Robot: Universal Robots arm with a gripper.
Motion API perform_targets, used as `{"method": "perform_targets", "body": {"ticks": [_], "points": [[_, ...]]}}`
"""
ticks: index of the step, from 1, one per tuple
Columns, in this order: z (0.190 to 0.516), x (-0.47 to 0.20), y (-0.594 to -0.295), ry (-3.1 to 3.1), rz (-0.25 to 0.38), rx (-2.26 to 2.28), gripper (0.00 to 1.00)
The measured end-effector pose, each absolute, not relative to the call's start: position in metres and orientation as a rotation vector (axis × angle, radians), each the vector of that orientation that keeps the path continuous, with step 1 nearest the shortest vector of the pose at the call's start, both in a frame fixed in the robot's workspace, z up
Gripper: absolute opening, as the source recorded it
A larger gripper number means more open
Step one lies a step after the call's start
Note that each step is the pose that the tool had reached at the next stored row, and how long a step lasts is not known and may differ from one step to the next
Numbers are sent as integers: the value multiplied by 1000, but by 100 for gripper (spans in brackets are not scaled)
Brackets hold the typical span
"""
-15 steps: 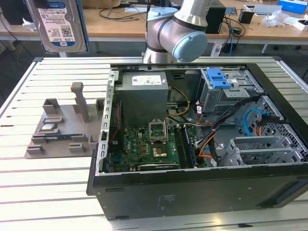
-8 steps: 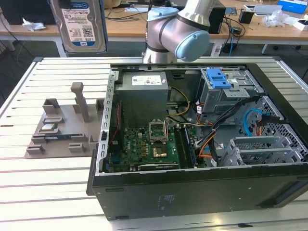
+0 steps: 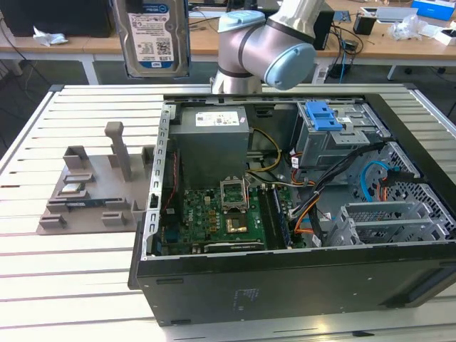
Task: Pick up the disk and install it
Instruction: 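Pick up the disk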
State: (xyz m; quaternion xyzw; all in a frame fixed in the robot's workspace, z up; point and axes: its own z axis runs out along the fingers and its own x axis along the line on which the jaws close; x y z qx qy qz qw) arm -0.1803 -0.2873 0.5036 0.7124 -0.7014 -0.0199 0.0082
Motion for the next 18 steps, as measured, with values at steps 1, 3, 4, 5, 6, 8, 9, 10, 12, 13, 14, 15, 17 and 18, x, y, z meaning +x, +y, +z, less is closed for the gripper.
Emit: {"method": "perform_targets", "body": {"ticks": [1,3,4,5,6,8,9,10,12,13,14,15,17,18], "points": [[504,-176,-287,-2192,-63,2226,37],[504,-165,-287,-2192,-63,2226,37],[504,-159,-287,-2192,-64,2226,37],[504,-155,-287,-2192,-64,2226,37],[504,-145,-287,-2191,-64,2225,37],[504,-132,-287,-2191,-65,2225,37],[504,-128,-287,-2191,-65,2225,37],[504,-122,-287,-2191,-66,2225,37],[504,-111,-287,-2190,-66,2224,37],[504,-107,-287,-2190,-67,2224,37],[504,-99,-287,-2190,-67,2224,37],[504,-96,-287,-2190,-67,2224,37],[504,-87,-287,-2190,-68,2224,37],[504,-83,-287,-2190,-68,2224,37]]}}
